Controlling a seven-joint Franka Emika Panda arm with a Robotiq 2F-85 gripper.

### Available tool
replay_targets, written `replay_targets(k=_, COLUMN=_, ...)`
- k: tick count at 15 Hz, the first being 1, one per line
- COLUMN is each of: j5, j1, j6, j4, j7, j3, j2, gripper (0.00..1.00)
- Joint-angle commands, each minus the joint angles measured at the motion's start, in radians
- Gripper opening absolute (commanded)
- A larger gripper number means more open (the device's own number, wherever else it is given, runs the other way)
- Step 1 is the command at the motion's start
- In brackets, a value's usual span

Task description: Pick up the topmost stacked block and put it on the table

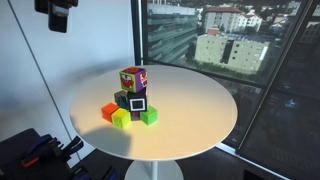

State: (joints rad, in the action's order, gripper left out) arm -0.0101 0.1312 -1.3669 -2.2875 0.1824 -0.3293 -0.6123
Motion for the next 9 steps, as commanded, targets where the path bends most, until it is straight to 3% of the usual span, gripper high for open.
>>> replay_targets(k=1, j5=-0.035, j1=0.019, j6=-0.056, j4=-0.008, j7=0.001, j3=0.026, j2=0.018, gripper=1.0)
replay_targets(k=9, j5=-0.102, j1=-0.008, j6=-0.269, j4=-0.071, j7=0.024, j3=0.077, j2=0.045, gripper=1.0)
